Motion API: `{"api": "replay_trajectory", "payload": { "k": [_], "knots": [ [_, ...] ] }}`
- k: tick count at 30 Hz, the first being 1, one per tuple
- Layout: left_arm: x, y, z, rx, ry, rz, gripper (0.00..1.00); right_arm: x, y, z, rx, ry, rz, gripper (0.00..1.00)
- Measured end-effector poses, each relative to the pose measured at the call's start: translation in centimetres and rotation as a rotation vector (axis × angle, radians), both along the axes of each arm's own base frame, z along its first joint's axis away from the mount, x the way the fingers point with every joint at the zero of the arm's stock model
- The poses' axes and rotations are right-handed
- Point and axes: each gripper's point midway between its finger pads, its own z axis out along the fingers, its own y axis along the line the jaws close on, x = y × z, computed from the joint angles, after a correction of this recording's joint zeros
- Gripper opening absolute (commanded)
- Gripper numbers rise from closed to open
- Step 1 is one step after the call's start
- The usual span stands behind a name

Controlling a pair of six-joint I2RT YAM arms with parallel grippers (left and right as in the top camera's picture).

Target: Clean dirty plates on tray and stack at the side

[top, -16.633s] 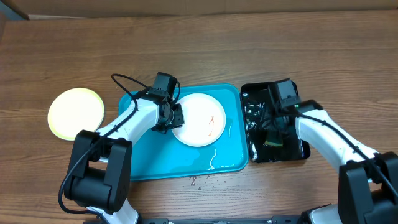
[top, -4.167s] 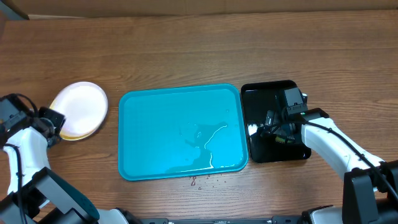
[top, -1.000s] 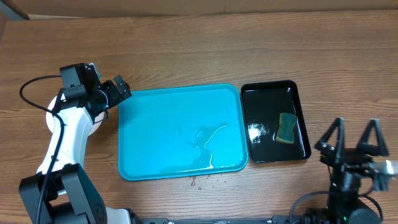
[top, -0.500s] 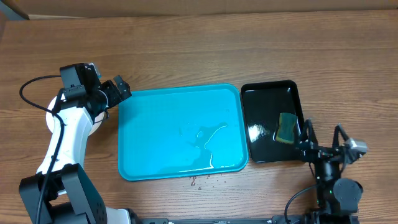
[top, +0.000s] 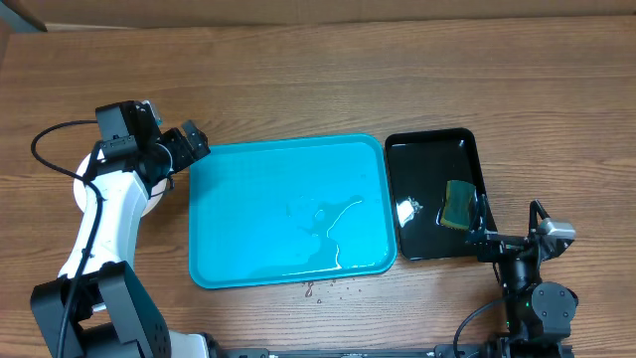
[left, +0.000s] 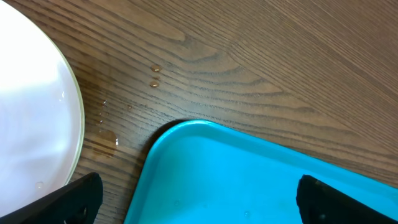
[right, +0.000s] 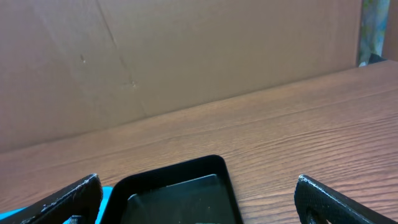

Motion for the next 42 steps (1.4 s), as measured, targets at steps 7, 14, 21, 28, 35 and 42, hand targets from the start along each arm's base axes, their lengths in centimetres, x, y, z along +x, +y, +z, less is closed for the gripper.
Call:
{"api": "replay_trajectory", "payload": {
  "k": [7, 14, 21, 28, 35, 42],
  "knots": [
    [0.0, 0.0, 0.0, 0.000, 0.000, 0.000, 1.00, 0.0, 0.0, 0.0, -0.002, 0.000, 0.000, 1.00],
    [0.0, 0.0, 0.0, 0.000, 0.000, 0.000, 1.00, 0.0, 0.0, 0.0, -0.002, 0.000, 0.000, 1.00],
    [0.0, 0.0, 0.0, 0.000, 0.000, 0.000, 1.00, 0.0, 0.0, 0.0, -0.002, 0.001, 0.000, 1.00],
    [0.0, 0.0, 0.0, 0.000, 0.000, 0.000, 1.00, 0.0, 0.0, 0.0, -0.002, 0.001, 0.000, 1.00],
    [0.0, 0.0, 0.2, 0.001, -0.005, 0.000, 1.00, 0.0, 0.0, 0.0, -0.002, 0.000, 0.000, 1.00],
    [0.0, 0.0, 3.5, 0.024, -0.089, 0.000, 1.00, 0.0, 0.0, 0.0, -0.002, 0.001, 0.000, 1.00]
  ]
}}
